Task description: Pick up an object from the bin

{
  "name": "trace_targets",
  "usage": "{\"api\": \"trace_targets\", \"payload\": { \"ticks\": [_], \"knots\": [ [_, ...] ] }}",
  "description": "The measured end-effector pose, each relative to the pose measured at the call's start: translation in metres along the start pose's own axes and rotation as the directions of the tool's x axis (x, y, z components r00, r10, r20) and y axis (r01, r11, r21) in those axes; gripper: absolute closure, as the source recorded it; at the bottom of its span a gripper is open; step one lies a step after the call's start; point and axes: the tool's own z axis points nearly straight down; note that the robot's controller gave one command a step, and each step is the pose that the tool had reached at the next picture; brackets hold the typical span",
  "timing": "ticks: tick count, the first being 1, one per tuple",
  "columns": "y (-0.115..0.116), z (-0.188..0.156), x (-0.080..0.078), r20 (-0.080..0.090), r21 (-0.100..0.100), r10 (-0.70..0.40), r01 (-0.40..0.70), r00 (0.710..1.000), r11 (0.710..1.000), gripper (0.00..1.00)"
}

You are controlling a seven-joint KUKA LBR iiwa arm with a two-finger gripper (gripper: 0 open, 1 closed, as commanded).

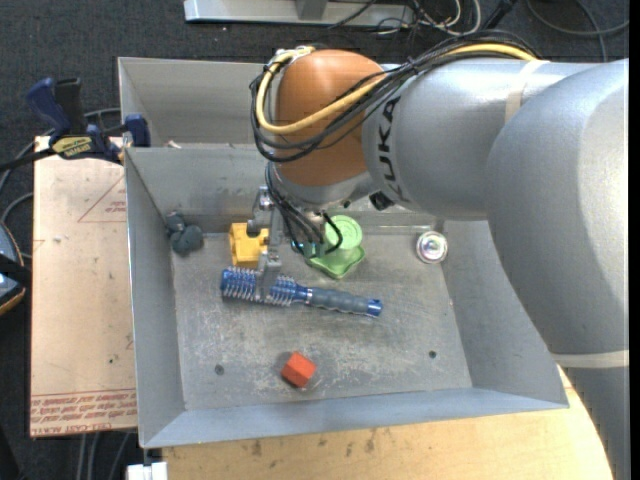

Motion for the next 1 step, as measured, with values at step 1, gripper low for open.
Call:
{"api": "trace_targets", "payload": {
  "ticks": [1],
  "knots": [
    [-0.0384, 0.0755, 0.0621, 0.015, 0.002, -0.324, 0.324, 0.946, 0.946, 0.0]
  ]
}}
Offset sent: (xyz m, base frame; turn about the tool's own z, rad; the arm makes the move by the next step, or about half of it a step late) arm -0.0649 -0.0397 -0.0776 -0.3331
